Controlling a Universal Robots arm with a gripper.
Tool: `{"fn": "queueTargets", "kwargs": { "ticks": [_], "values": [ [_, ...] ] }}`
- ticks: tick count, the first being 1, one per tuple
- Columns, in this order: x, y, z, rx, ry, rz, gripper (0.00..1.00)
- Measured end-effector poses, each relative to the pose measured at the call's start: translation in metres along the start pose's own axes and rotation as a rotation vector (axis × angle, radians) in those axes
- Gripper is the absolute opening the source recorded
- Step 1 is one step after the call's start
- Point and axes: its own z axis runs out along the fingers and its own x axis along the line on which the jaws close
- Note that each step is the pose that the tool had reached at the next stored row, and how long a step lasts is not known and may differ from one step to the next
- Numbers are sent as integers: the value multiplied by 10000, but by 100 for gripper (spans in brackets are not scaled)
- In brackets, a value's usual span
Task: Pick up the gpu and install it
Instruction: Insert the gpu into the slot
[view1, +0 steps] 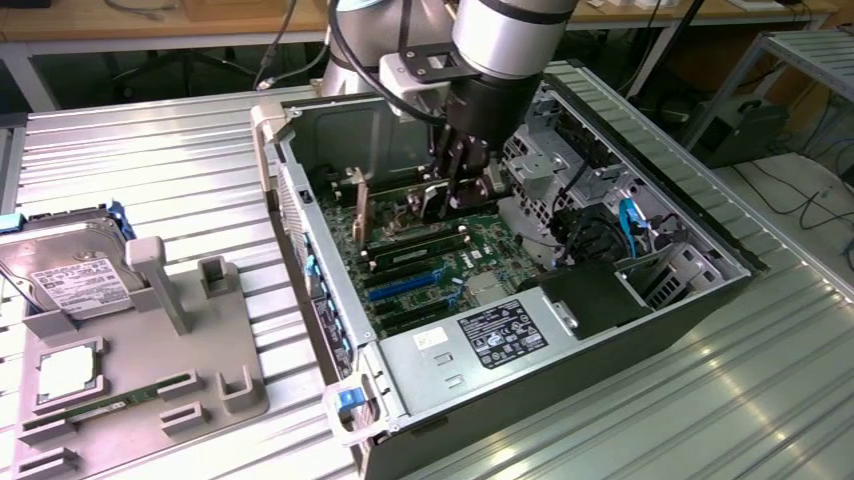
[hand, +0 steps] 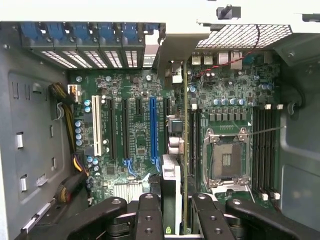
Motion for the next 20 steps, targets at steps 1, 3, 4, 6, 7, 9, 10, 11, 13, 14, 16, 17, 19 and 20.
{"fn": "queueTargets", "kwargs": {
  "ticks": [1,3,4,6,7,9,10,11,13,14,16,17,19,20],
  "values": [
    [1,0,15,-19,1,2,28],
    [3,0,36,-66,2,6,28],
    [4,1,43,-79,3,8,28],
    [5,1,58,-104,3,10,28],
    [6,1,65,-110,3,10,28],
    [8,1,81,-129,3,12,28],
    [8,1,89,-141,4,13,28],
    [9,1,98,-152,4,14,28],
    [11,1,117,-172,4,16,28],
    [12,1,126,-180,4,17,28],
    [14,1,150,-199,5,18,28],
    [16,2,168,-207,6,19,28],
    [22,10,205,-217,4,18,28],
    [30,10,221,-218,2,18,28]
  ]
}}
